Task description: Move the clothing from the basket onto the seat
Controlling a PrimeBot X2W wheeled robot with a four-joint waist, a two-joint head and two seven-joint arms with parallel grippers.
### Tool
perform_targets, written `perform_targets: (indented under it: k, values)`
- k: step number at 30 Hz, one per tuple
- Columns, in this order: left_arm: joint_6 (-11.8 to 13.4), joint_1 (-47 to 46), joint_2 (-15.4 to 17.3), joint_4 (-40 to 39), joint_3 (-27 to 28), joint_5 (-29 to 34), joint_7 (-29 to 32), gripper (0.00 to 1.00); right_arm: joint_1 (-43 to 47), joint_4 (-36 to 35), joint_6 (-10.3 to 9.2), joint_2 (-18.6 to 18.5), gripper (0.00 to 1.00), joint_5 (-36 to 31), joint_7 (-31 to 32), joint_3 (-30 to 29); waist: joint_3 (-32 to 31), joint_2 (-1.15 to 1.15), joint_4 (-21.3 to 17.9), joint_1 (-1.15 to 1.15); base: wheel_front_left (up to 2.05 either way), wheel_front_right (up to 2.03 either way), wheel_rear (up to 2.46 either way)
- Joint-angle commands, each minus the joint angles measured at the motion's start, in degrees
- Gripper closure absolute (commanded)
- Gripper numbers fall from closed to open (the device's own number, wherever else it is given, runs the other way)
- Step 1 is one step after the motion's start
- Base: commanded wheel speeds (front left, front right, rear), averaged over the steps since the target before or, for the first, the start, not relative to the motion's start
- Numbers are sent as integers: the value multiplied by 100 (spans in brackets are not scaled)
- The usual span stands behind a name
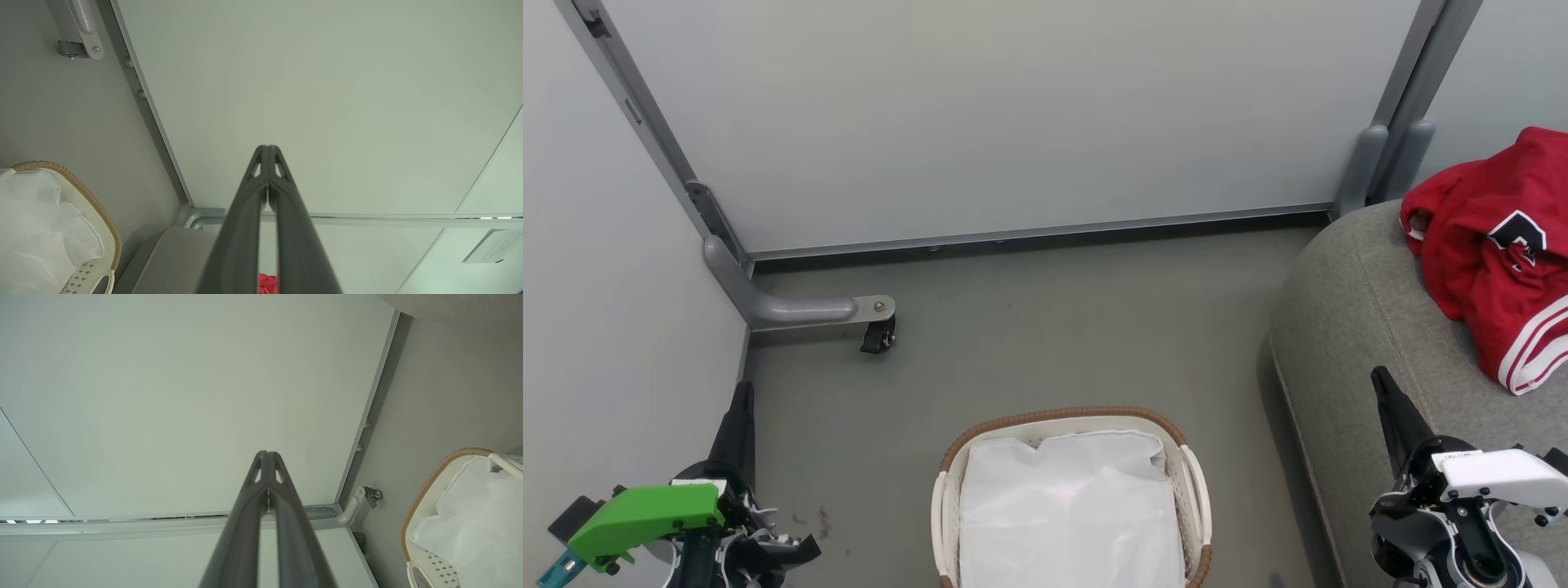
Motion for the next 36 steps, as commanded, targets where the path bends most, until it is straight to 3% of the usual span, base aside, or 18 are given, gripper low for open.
perform_targets:
  k: [1, 36]
  values:
    - [-36, -69, 29, -9, 13, -23, 17, 100, -54, -22, 0, -34, 100, 19, 17, -13, 0, 0, 0, 0, 0, 0, 0]
    - [-35, -69, 29, -9, 12, -23, 16, 100, -53, -21, 0, -34, 100, 20, 16, -12, 0, 0, 0, 0, 0, 0, 0]
